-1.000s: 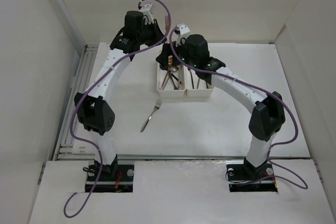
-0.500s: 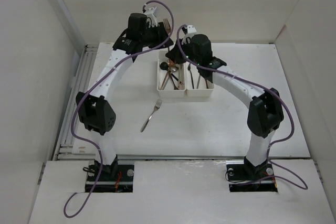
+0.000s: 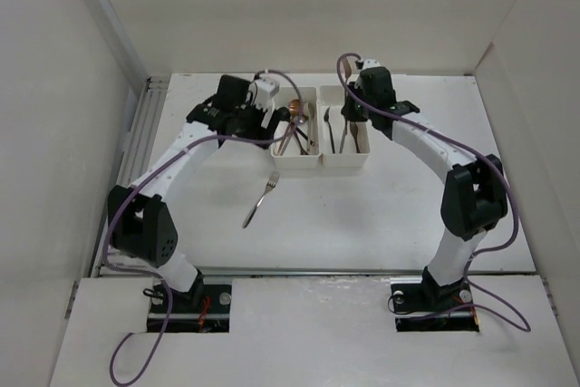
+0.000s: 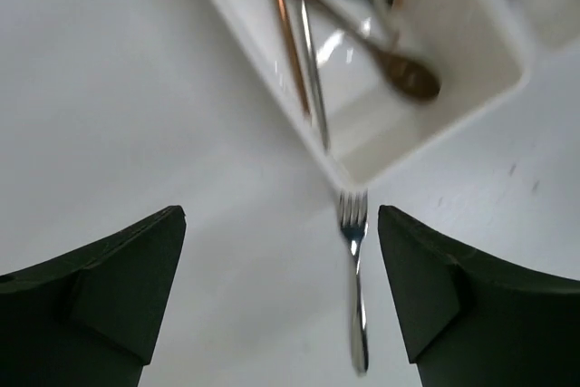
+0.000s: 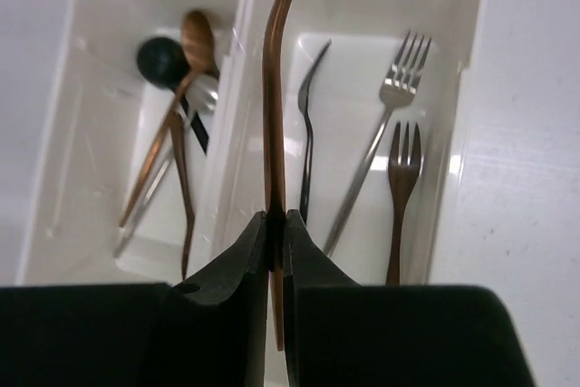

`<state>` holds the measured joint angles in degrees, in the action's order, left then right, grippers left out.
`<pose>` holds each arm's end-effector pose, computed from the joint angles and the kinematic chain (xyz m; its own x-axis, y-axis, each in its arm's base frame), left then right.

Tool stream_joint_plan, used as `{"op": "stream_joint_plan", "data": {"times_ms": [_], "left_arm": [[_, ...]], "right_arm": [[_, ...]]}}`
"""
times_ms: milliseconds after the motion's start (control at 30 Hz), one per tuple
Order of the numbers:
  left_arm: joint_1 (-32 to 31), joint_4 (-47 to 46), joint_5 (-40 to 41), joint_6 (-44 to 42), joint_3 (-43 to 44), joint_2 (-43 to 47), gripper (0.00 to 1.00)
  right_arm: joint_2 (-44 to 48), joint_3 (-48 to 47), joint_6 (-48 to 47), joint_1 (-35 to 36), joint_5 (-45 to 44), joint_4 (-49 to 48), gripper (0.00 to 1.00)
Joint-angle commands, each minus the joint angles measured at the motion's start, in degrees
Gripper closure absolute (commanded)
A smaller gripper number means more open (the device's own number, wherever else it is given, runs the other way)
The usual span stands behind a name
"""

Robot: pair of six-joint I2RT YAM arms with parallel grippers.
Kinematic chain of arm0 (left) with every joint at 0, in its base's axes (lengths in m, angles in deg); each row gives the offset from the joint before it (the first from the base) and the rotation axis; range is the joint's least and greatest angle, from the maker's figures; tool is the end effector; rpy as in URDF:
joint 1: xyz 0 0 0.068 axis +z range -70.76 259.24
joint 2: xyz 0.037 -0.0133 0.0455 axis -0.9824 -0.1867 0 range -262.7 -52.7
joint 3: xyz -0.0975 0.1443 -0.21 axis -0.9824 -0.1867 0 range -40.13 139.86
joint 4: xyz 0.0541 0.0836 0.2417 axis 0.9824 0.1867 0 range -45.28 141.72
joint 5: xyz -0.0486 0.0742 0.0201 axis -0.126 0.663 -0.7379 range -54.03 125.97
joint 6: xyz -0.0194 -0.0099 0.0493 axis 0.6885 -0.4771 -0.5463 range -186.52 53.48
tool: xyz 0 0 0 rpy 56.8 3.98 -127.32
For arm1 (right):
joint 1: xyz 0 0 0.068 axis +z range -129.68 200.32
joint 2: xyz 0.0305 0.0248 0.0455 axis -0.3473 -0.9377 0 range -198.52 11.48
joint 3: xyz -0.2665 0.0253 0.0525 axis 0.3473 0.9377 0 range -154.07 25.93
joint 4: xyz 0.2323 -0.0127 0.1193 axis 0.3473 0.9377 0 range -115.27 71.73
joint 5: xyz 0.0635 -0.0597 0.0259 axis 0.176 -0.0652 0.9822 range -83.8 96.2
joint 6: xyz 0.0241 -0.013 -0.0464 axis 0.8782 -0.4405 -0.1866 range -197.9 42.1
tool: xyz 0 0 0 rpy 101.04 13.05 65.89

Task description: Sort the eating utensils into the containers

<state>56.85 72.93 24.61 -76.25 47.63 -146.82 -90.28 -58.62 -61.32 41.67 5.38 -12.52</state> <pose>0.3474 -0.1509 0.3475 -0.4285 0.3559 -0.8305 0.6046 0.7960 0.0292 0.3918 0.1525 0.3021 -0.5464 0.0927 -0.8324 -0.2051 0.9488 0.2403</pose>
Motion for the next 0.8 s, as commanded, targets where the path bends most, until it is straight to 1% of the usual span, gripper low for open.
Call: {"op": "stream_joint_plan", "data": {"times_ms": [0, 33, 67, 100, 133, 167, 200, 233, 333, 433, 500, 533, 633, 667, 733, 767], "left_arm": [[-0.5, 3.1, 4.7, -9.0, -13.3, 6.7, 0.16], [-0.5, 3.1, 4.7, -9.0, -16.3, 7.2, 0.19], [-0.5, 3.1, 3.9, -9.0, -19.1, 7.2, 0.2], [-1.1, 1.8, 3.9, -8.2, -23.7, 7.8, 0.2], [-1.9, 1.0, 3.2, -7.5, -25.6, 7.8, 0.2], [-2.4, 0.1, 3.2, -7.5, -27.2, 7.8, 0.2], [-3.2, -0.8, 3.2, -7.5, -28.3, 7.8, 0.18], [-4.7, -2.4, 3.2, -7.5, -29.6, 6.6, 0.17], [-6.1, -3.4, 4.2, -7.5, -30.1, 4.3, 0.17], [-8.3, -5.2, 4.2, -7.5, -30.8, 2.6, 0.17], [-9.9, -7.2, 5.5, -7.5, -32.6, 0.3, 0.21], [-9.9, -7.9, 7.4, -7.0, -33.1, -0.5, 0.27], [-11.2, -9.7, 9.5, -6.4, -35.7, -2.4, 0.39], [-11.2, -10.4, 9.5, -7.2, -36.3, -2.4, 0.48], [-12.7, -10.4, 10.4, -8.0, -37.6, -2.4, 0.62], [-12.7, -9.8, 10.4, -8.0, -37.6, -2.9, 0.72]], "right_arm": [[-2.9, -0.8, -2.4, 2.4, -3.0, 7.5, 1.0], [-2.9, -0.8, -2.4, 2.4, -3.0, 7.5, 0.98], [-3.7, -0.8, -2.4, 2.9, -3.0, 7.5, 0.89], [-4.3, -0.8, -2.4, 2.9, -2.5, 7.5, 0.81], [-4.3, -0.8, -3.0, 2.9, -2.5, 7.5, 0.72], [-5.0, -1.3, -3.9, 3.6, -3.6, 7.5, 0.59], [-5.0, -3.0, -3.9, 4.1, -4.4, 9.3, 0.38], [-5.6, -3.9, -4.5, 4.1, -5.0, 10.0, 0.33], [-5.6, -6.0, -6.1, 4.7, -7.0, 11.7, 0.27], [-3.8, -6.0, -6.7, 5.2, -7.5, 11.7, 0.26], [-2.1, -5.4, -6.7, 5.2, -8.1, 11.7, 0.26], [-1.5, -4.7, -6.7, 5.2, -8.8, 11.1, 0.26], [1.1, -3.1, -6.7, 5.2, -9.4, 10.4, 0.26], [1.7, -2.6, -6.7, 5.2, -9.4, 9.8, 0.26], [3.1, -2.5, -6.7, 5.2, -9.4, 9.7, 0.26], [3.1, -2.5, -6.7, 5.2, -9.9, 9.7, 0.26]]}}
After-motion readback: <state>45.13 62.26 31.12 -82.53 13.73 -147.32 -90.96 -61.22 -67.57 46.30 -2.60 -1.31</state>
